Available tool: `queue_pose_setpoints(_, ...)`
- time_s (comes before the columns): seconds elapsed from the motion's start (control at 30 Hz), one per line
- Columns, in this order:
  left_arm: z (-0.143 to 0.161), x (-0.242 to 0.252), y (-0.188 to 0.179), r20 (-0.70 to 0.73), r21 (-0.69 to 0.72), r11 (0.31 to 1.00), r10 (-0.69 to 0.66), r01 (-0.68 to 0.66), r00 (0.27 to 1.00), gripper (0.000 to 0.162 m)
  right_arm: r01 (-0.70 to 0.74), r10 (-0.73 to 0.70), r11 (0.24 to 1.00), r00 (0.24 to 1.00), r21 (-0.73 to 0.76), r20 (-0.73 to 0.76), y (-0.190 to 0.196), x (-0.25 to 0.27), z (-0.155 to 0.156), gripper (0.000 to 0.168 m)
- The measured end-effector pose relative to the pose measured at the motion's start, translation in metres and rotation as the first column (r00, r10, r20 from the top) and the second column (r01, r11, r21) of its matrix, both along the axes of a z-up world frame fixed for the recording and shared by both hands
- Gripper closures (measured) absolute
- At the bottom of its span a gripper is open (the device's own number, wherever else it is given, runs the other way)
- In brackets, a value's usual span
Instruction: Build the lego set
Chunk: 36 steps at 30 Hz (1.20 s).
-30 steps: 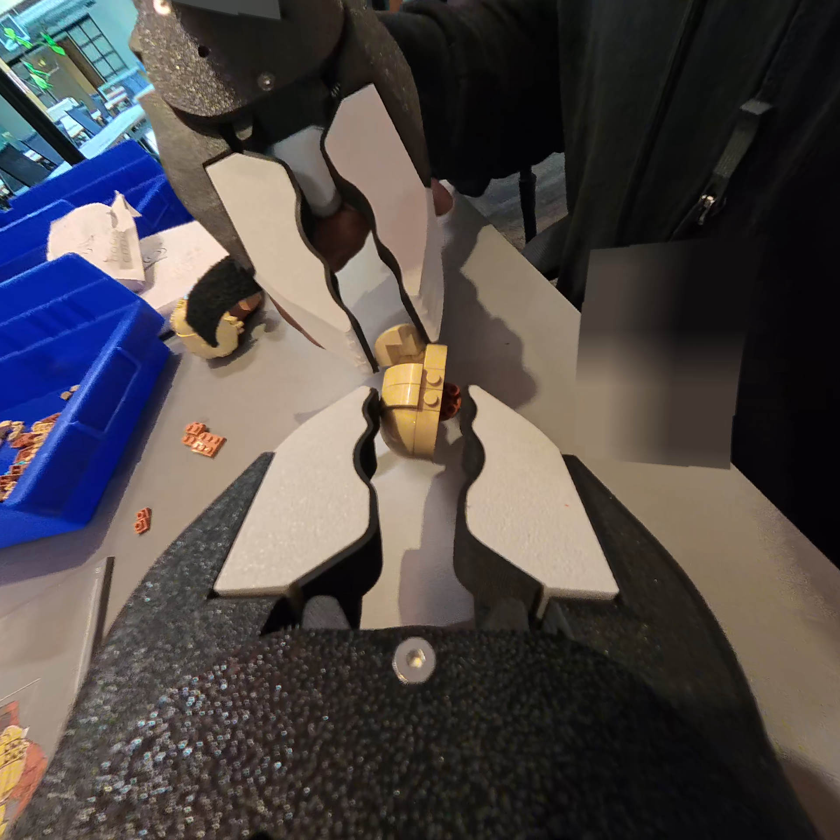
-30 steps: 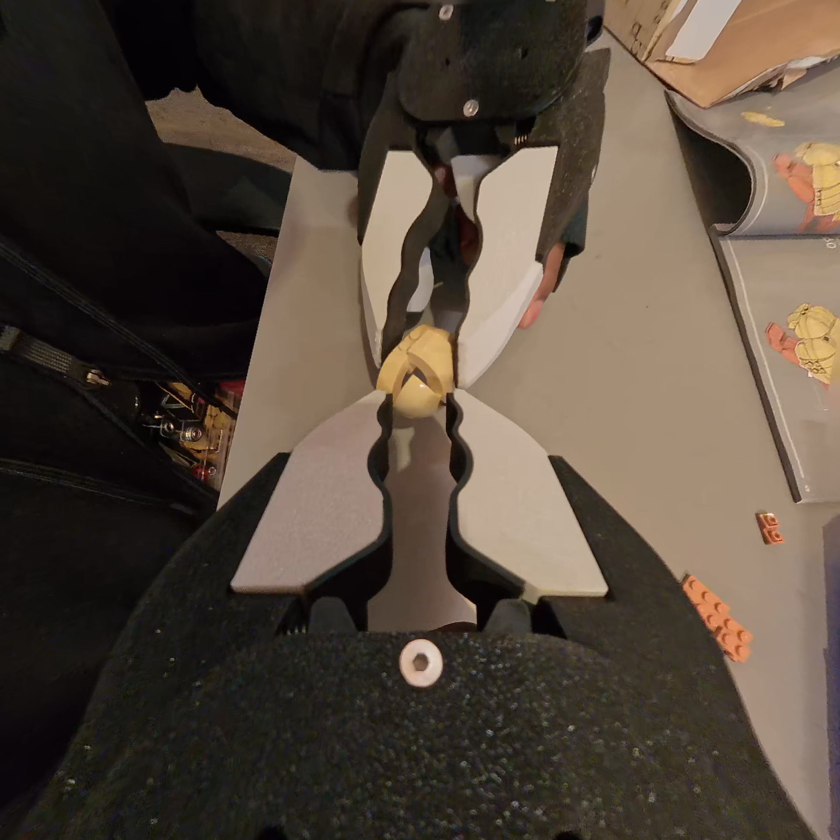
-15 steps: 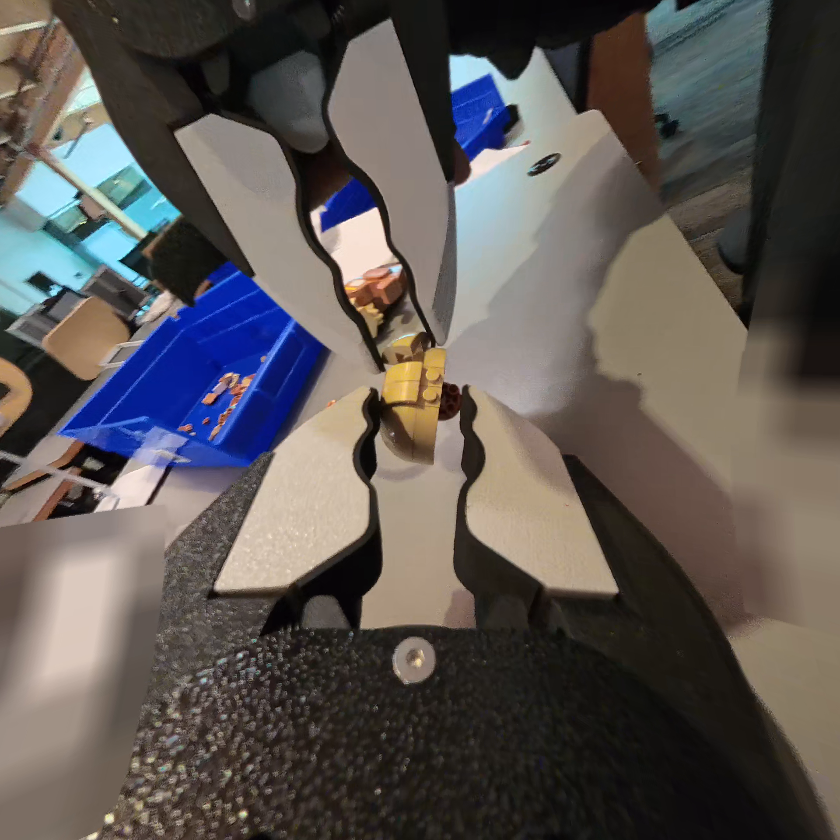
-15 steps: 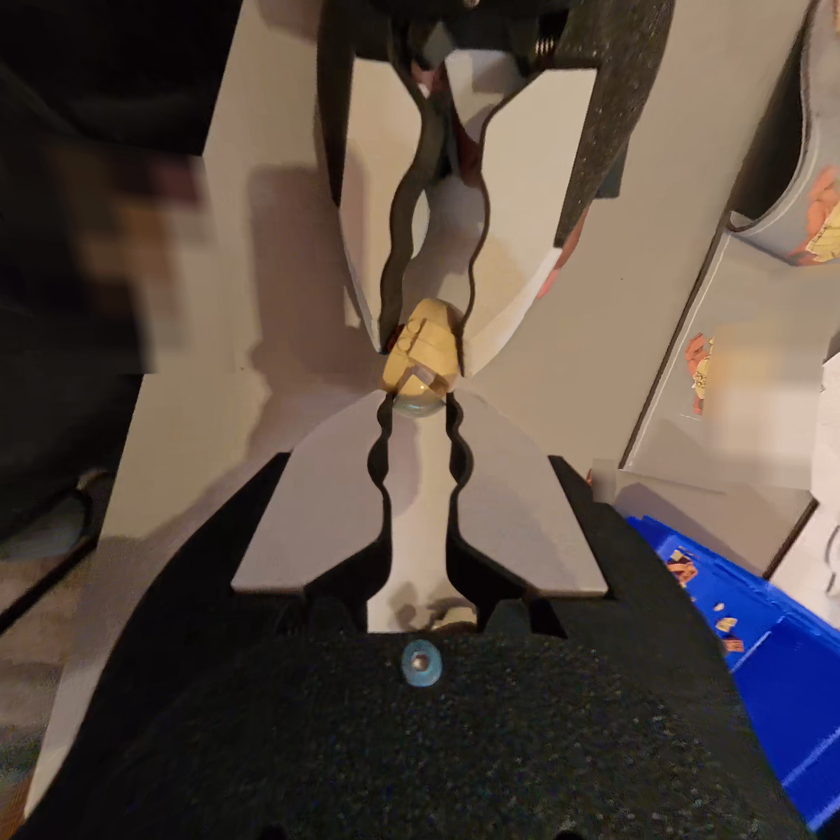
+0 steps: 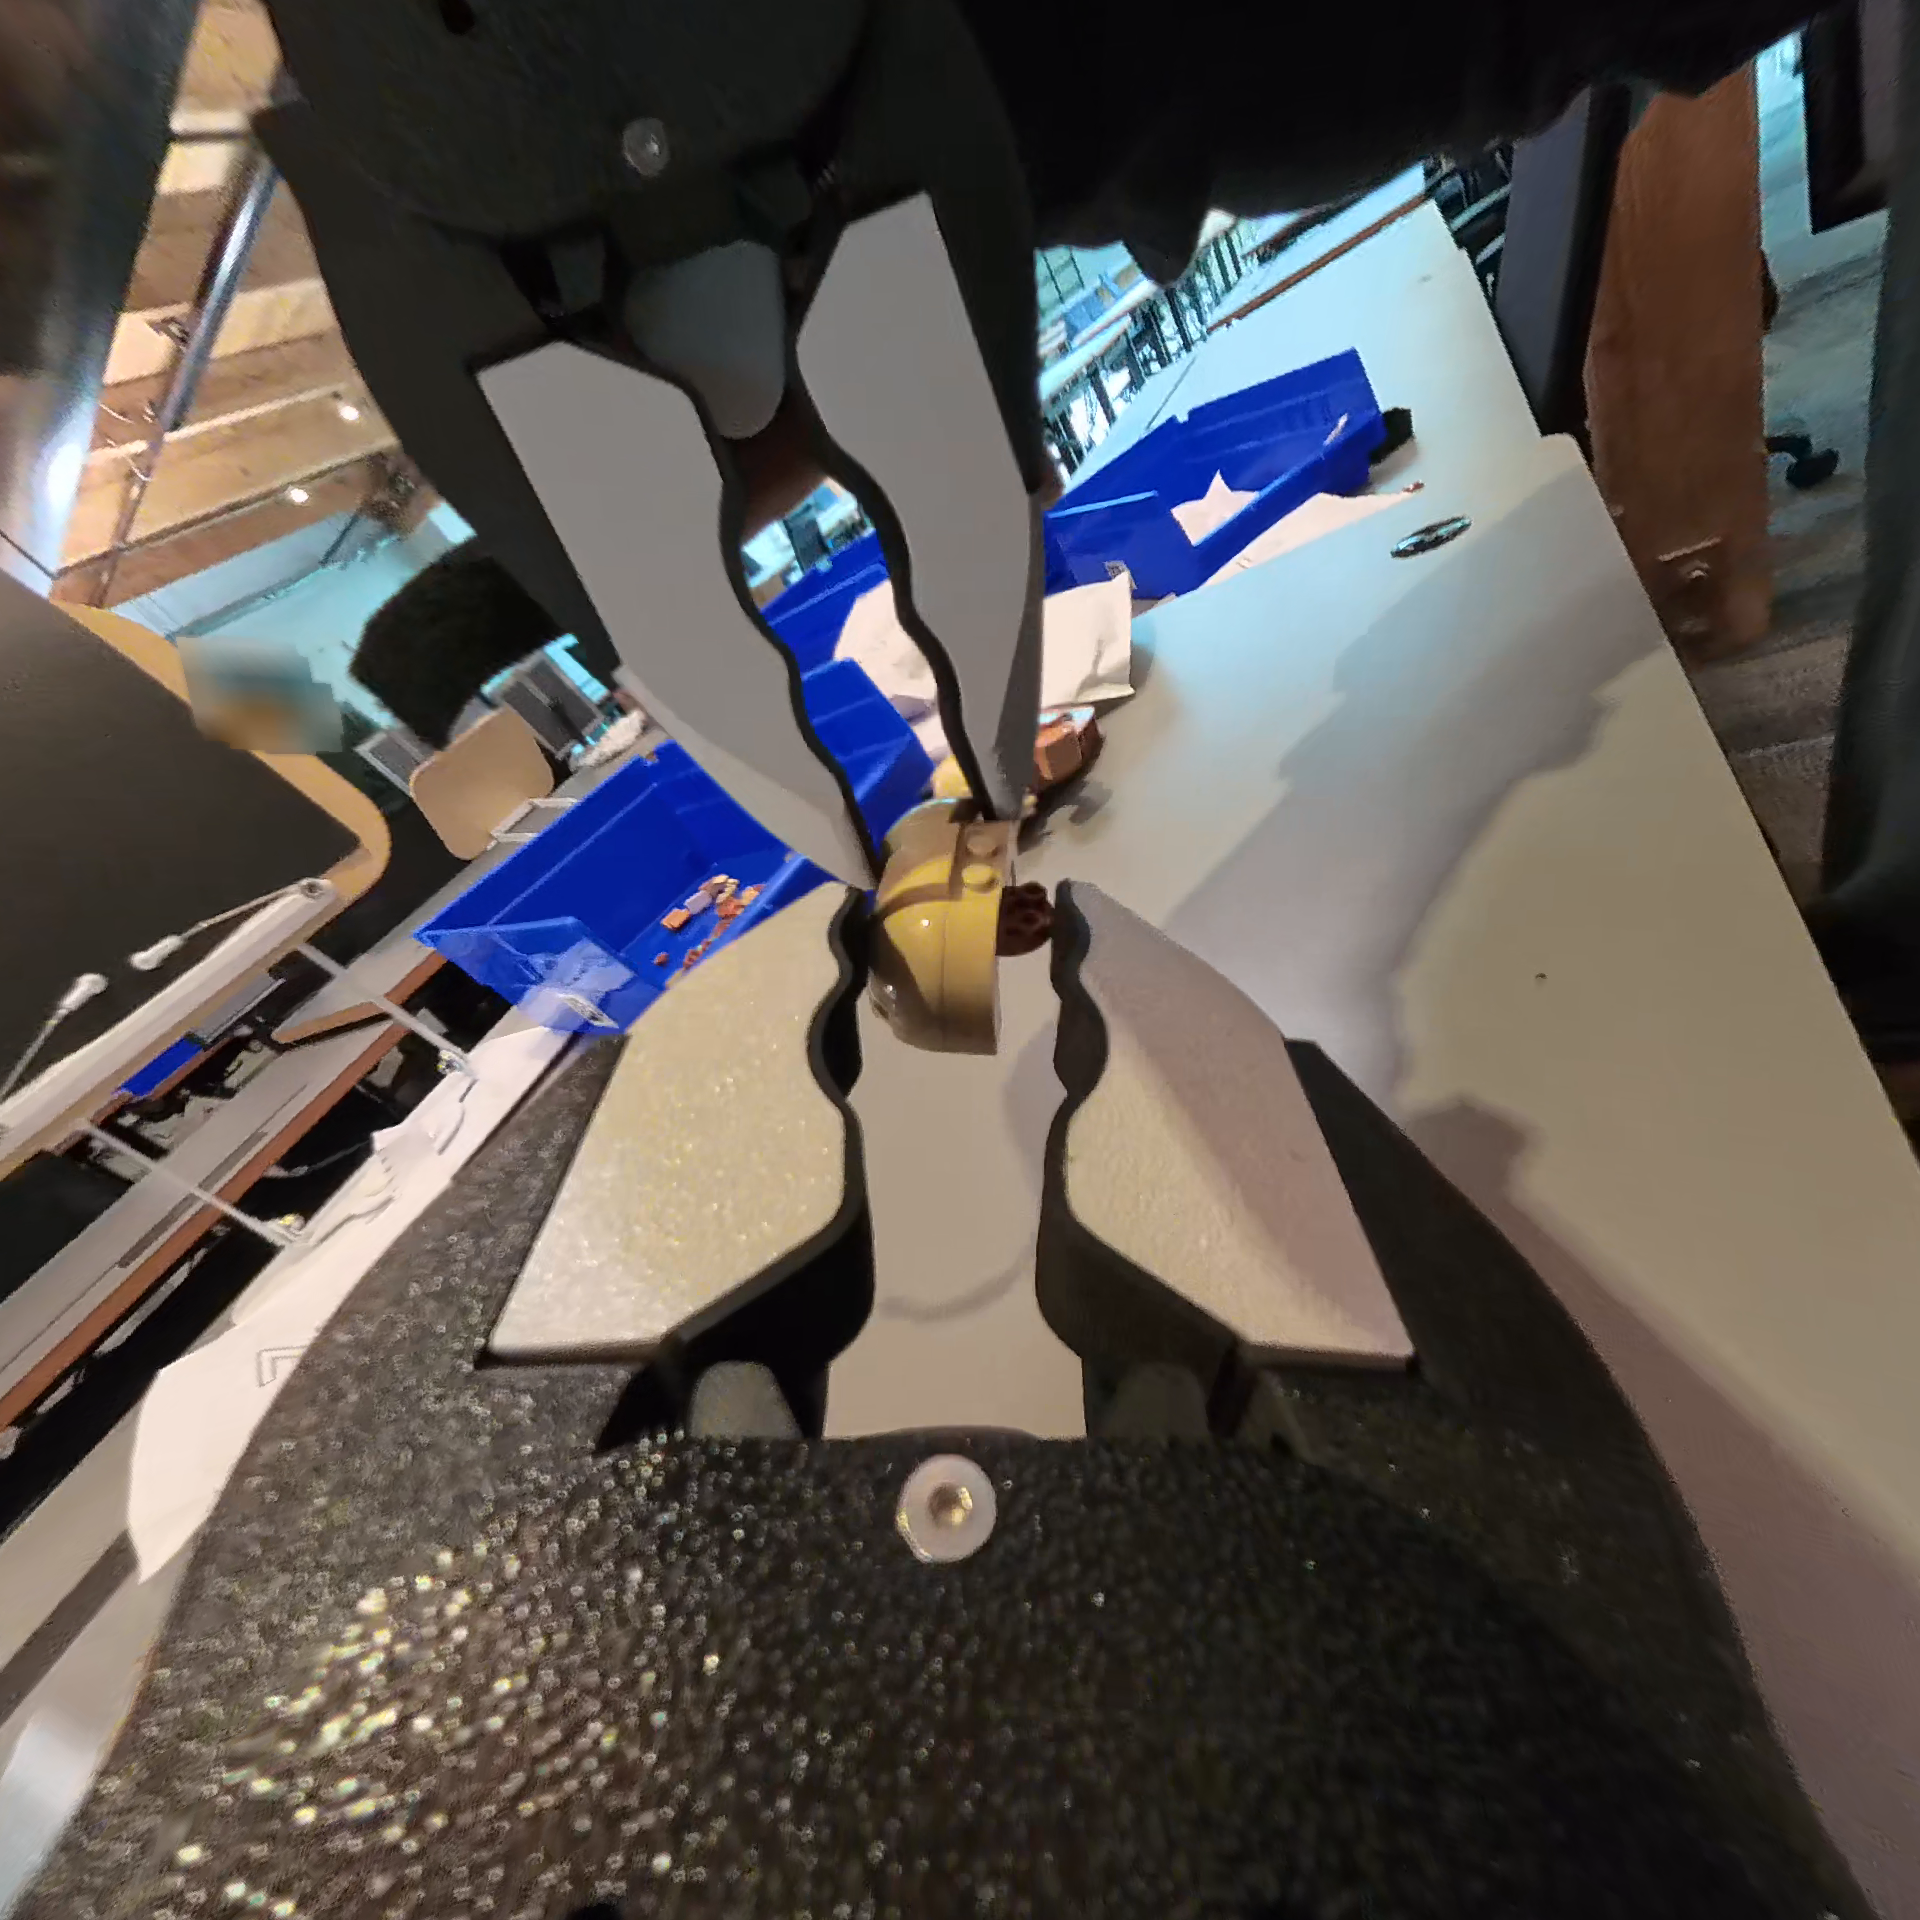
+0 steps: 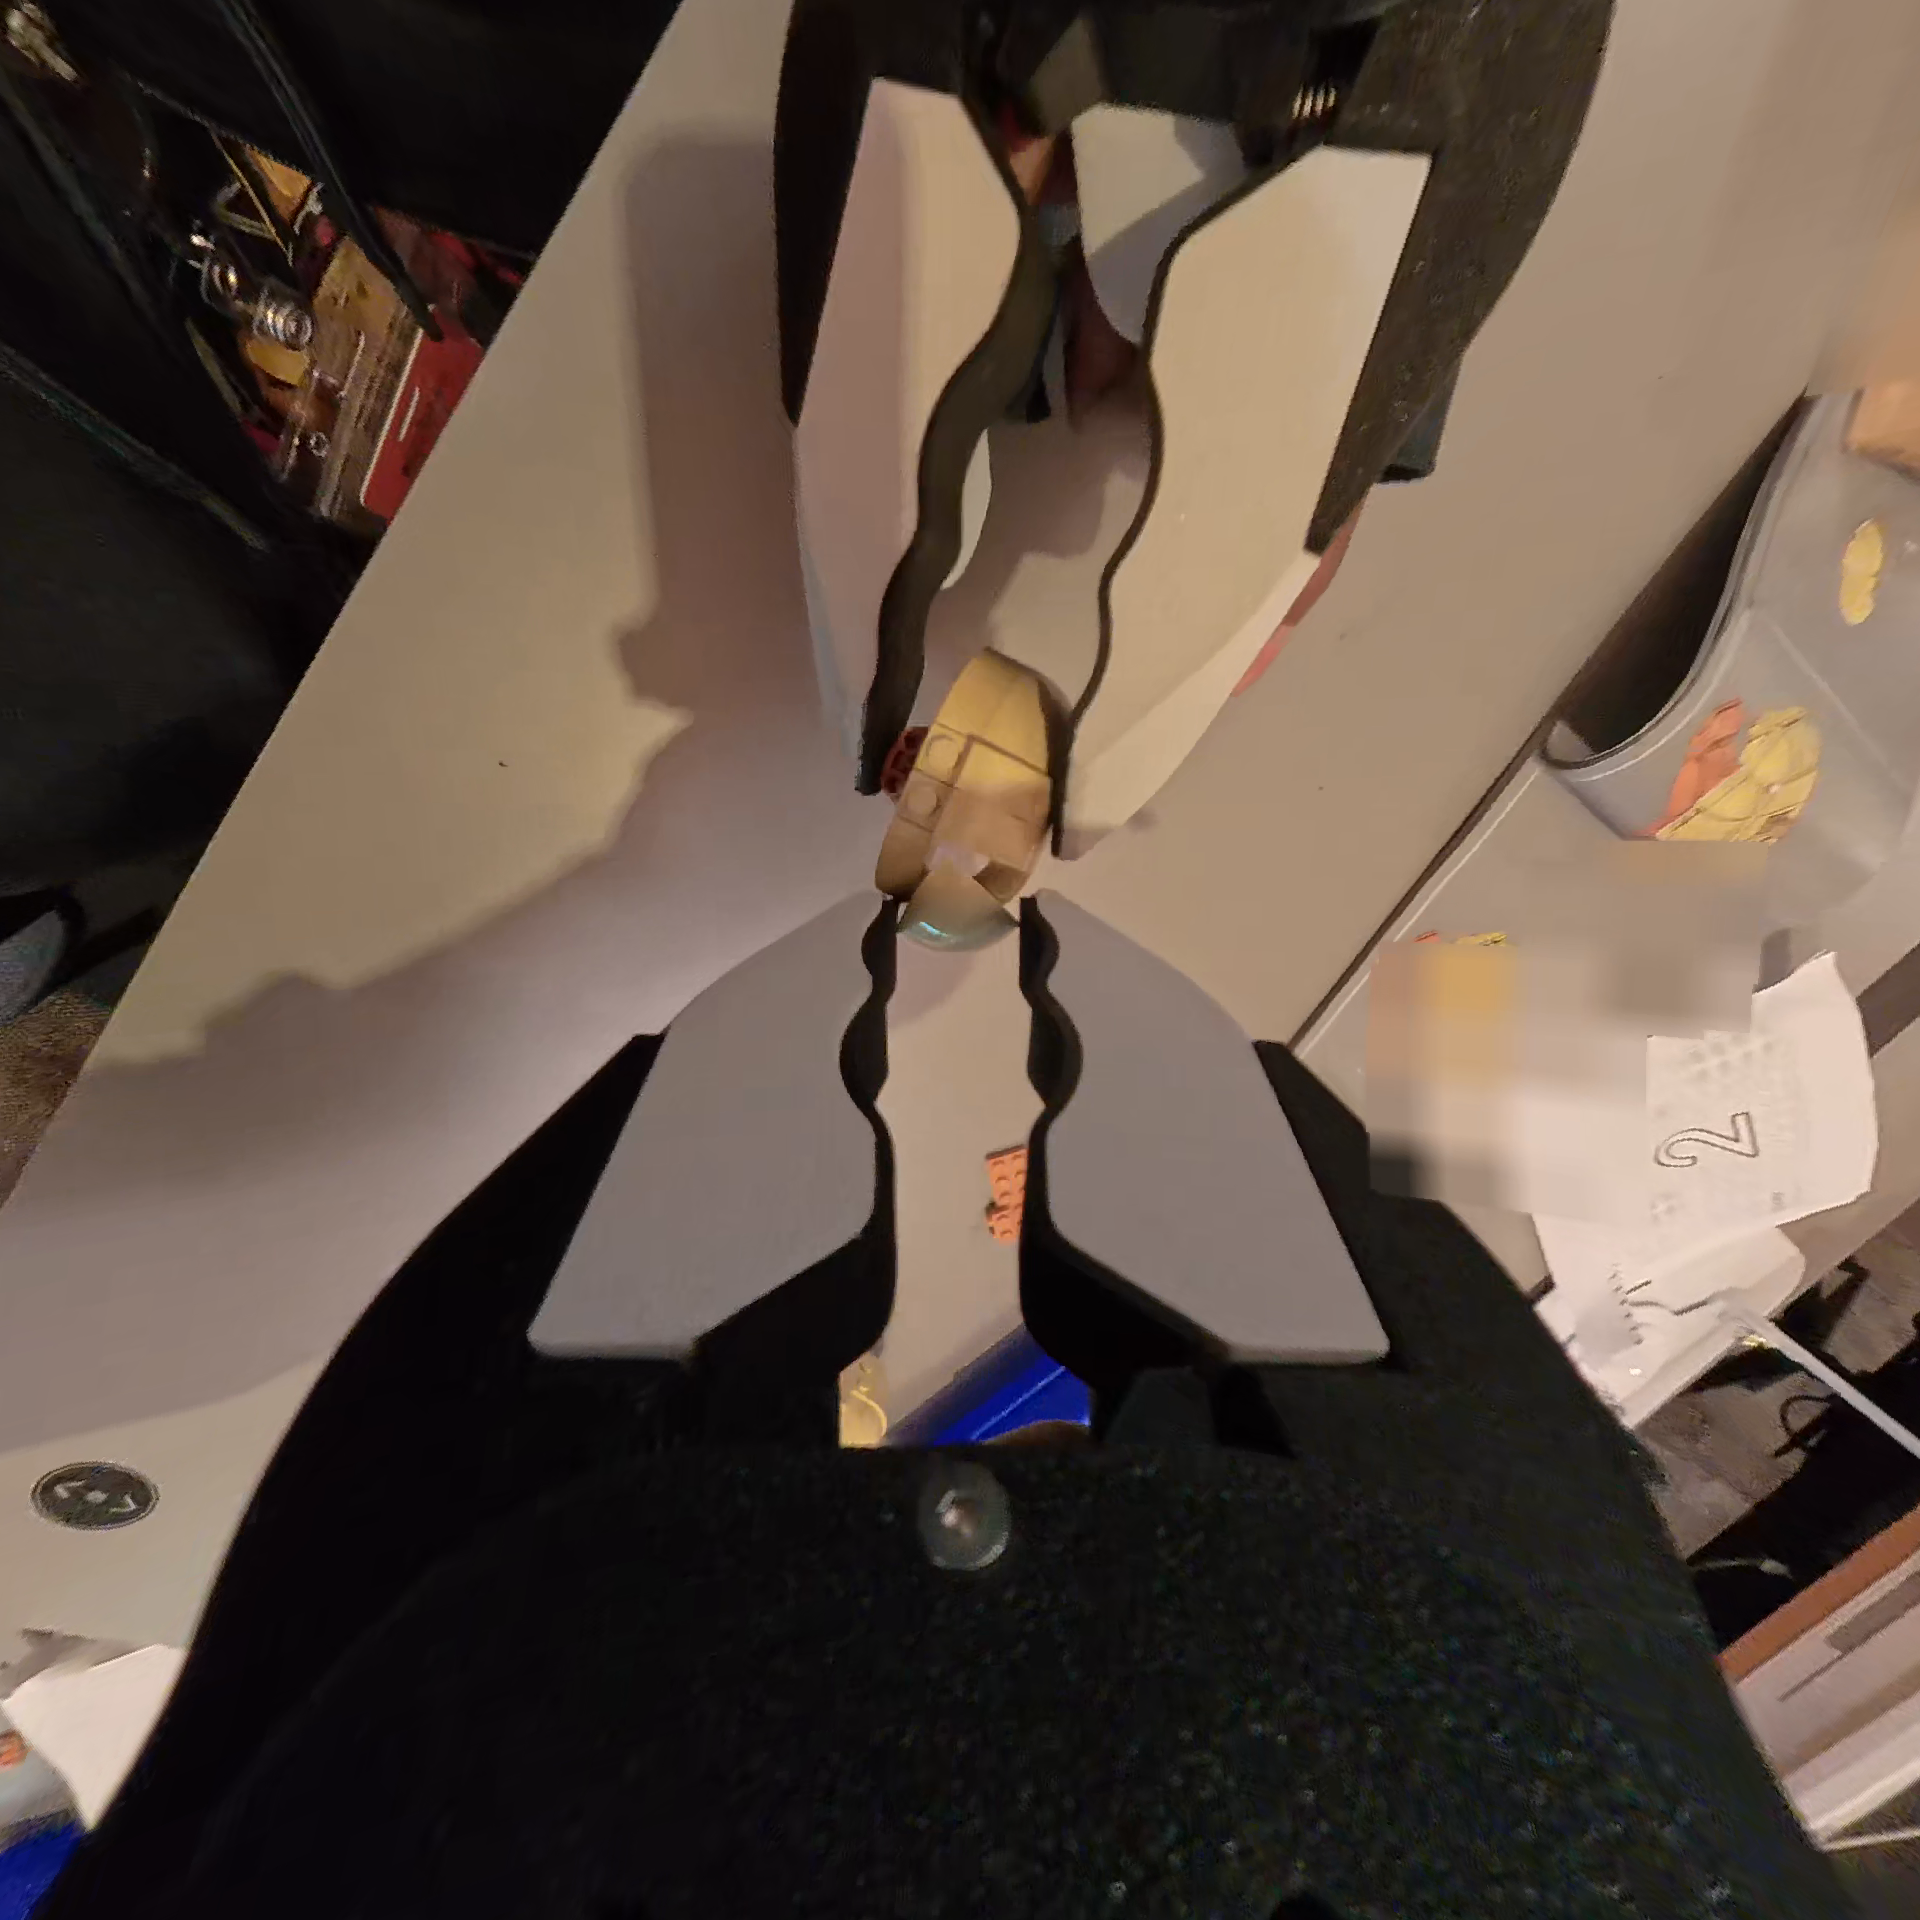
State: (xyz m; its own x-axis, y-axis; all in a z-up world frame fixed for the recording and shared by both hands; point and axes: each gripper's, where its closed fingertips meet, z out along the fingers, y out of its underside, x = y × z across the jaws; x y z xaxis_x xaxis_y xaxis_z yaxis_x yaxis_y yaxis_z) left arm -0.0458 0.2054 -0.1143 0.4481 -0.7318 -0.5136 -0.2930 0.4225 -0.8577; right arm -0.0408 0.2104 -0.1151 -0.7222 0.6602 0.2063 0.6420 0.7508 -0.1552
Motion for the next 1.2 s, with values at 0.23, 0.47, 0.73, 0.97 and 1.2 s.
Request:
queue_pose_setpoints(0.23,0.019,-0.009,-0.004,0.082,0.090,0.996,-0.009,0.001,0.997,0.129,-0.043,0.044,0.999,0.997,0.011,-0.068,-0.006,-0.010,0.021,0.146)
queue_pose_setpoints(0.47,0.026,-0.014,-0.004,0.136,0.092,0.996,-0.024,0.011,0.990,0.129,-0.057,0.056,0.998,0.994,-0.007,-0.099,-0.008,-0.016,0.029,0.146)
queue_pose_setpoints(0.73,0.027,-0.014,-0.005,0.154,0.088,0.995,-0.050,0.037,0.987,0.129,-0.074,0.068,0.996,0.989,-0.041,-0.129,-0.008,-0.016,0.033,0.146)
queue_pose_setpoints(0.97,0.029,-0.016,-0.005,0.174,0.088,0.995,-0.056,0.042,0.983,0.129,-0.106,0.098,0.993,0.986,-0.059,-0.132,-0.011,-0.020,0.034,0.146)
queue_pose_setpoints(1.2,0.033,-0.020,-0.005,0.223,0.068,0.996,-0.072,0.058,0.972,0.129,-0.111,0.095,0.991,0.980,-0.080,-0.177,-0.012,-0.025,0.039,0.146)
